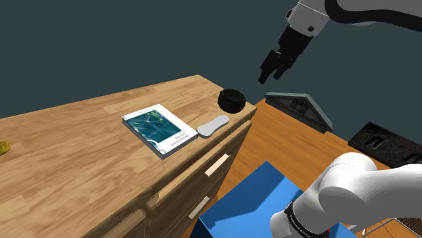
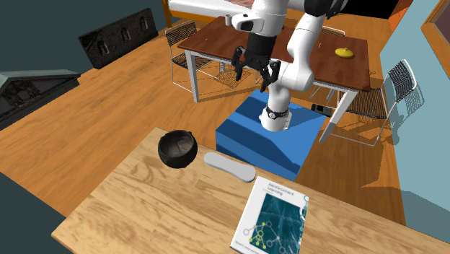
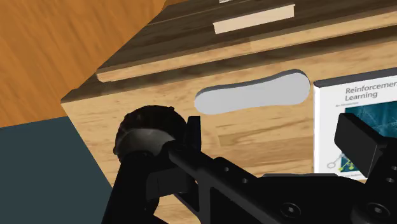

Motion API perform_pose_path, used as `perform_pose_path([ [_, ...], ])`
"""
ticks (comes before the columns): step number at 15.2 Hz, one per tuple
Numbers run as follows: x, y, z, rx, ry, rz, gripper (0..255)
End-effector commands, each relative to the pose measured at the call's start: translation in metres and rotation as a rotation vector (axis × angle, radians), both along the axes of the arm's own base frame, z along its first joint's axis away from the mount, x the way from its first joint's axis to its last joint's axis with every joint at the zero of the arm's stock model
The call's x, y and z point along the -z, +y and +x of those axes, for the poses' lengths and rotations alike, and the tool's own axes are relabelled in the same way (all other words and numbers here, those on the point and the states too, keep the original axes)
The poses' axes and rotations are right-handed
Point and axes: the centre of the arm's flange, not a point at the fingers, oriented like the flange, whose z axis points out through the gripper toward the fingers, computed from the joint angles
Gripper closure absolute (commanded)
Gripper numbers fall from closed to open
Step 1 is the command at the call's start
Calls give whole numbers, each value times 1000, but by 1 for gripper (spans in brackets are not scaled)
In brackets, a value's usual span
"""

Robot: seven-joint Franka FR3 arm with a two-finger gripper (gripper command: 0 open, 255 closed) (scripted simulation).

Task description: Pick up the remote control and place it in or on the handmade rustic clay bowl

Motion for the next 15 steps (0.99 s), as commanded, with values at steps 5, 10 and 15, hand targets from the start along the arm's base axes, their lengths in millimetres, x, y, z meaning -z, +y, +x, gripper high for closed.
perform_pose_path([
  [5,45,13,29,235,17,32,0],
  [10,101,22,67,528,37,71,0],
  [15,157,22,105,822,58,110,0],
])
